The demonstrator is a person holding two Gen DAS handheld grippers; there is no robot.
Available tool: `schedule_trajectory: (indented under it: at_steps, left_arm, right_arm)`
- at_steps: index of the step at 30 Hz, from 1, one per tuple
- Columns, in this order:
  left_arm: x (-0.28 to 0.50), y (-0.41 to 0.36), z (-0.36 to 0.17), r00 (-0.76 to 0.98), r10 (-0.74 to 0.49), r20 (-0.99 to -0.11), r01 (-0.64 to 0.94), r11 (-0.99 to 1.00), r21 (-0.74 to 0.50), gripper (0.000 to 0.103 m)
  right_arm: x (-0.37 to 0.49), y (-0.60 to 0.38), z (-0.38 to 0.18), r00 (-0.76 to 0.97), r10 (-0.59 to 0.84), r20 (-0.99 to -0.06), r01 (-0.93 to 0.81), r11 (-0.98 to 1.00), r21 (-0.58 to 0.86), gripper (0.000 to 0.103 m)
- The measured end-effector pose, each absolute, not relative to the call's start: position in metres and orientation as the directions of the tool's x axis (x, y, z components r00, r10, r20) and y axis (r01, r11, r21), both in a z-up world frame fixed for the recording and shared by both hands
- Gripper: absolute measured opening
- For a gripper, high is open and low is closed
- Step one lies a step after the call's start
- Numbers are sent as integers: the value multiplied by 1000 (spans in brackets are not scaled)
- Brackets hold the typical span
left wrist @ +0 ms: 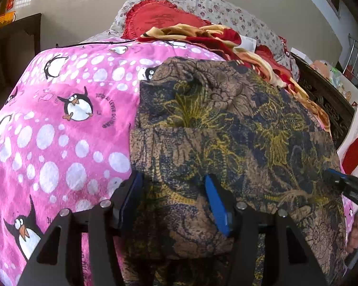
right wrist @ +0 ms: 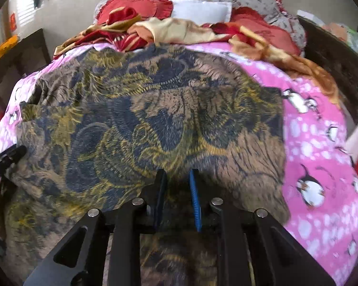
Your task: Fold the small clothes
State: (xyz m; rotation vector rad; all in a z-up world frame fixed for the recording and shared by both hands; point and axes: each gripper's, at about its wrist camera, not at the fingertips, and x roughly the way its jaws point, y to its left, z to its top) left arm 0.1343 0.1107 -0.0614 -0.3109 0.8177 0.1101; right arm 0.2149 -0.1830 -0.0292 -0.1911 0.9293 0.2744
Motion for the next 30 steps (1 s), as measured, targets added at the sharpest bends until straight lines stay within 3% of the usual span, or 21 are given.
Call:
schedule_trajectory:
  at_steps: [4,8,16,20,22,26,29,30]
  left_arm:
    - [134,110,-61,681,-21,-732,-215,950,-227,58]
    - [135,109,-62,679,-16,-734,-215,952,-219,59]
    - [133,88,-33,670,78,-738,-240,964,-115,62]
    - [125,50,-5,734,40,-678,-160,980,-115,78]
    - [137,26,-13,700,-26,-714,-87,989,-122,77]
    - [156,-6,-57,579,-30,-815,-42,997,-67,74]
    - [152,-5,-62,616,-20,-788,-48,997,-63,75]
    - [153,-3,-63,614,-26,-789,-46,997,-69,75]
  right_arm:
    - [181,-172,-21,580,242,-777,-385,923,0,9]
    - [165,-160,-54,582,209,-786,-417,906,-68,13]
    - [161,-168,-59,608,246,-755,-413,910,-36,14]
    - [160,-167,-44,584,236,-777,-406,913,-28,14]
    - [163,-170,-33,600,248,-761,-383,924,0,14]
    - [170,-177,-27,624,214,-752,-323,946,1,14]
    - [176,-181,-52,572,169,-803,-312,950,-23,15]
    - [172,-183,-54,603,190,-775,-321,947,-18,15]
